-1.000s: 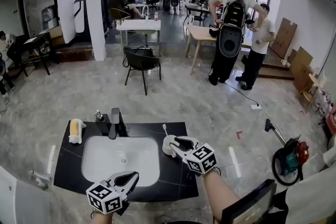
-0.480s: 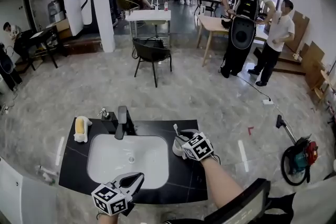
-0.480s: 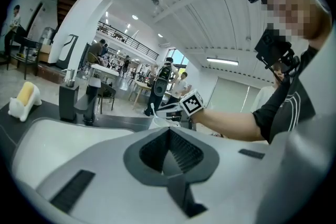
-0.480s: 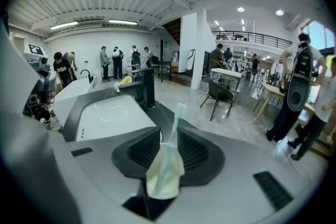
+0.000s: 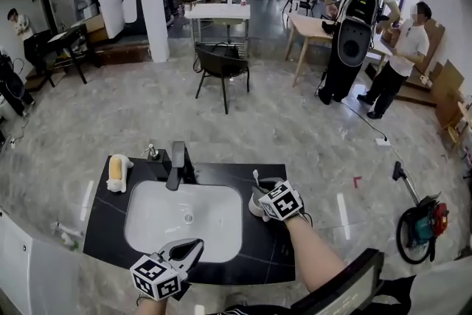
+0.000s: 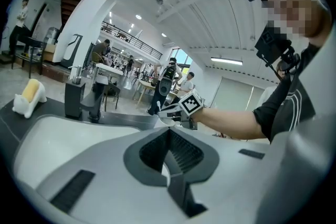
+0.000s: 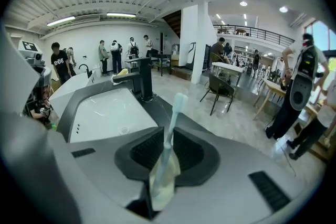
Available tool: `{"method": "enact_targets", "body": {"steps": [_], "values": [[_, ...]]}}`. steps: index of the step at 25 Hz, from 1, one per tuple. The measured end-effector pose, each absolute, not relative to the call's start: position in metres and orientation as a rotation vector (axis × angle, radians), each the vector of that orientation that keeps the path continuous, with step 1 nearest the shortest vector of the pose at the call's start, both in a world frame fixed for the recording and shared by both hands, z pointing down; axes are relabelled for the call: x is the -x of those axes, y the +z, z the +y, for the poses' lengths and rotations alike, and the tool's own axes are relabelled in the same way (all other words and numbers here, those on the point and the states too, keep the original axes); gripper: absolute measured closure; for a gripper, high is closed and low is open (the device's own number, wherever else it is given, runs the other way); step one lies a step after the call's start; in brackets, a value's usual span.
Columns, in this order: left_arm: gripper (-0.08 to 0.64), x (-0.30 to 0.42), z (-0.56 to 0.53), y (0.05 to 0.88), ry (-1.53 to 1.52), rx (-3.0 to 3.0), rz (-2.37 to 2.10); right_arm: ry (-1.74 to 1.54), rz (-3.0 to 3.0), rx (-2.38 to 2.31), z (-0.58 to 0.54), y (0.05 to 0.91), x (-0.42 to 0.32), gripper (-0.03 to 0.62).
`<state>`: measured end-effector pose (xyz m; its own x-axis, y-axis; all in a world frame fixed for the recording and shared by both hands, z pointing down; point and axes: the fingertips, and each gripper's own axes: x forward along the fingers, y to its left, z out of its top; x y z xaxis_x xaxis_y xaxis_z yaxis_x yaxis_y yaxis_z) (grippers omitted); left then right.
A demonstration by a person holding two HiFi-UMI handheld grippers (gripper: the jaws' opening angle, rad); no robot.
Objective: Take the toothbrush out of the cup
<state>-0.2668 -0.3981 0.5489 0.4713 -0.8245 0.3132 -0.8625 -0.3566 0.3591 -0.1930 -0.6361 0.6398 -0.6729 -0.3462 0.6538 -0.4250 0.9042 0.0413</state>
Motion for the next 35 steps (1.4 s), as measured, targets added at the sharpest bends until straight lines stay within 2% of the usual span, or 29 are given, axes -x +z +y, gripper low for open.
{"method": "enact_targets", "body": {"steps": [6,20,35], "values": [[0.558,0.266,-0.395,0.553,0.172,-2.265,-1.416,0.14,-2.377,-0.557,-0.637,0.638,0.192,0.548],[0.558,0.26,-0.386,0.552,0.143,-2.268,-1.376,0.164,-2.504,-0.664,-0.629,0.613,0.182,0.554],[0.558,0.248,-0.367,0.514,0.086,-2.345,-1.387,-0.014,-2.81,-0.898,-0.575,0.45,0.14,0.554]]}}
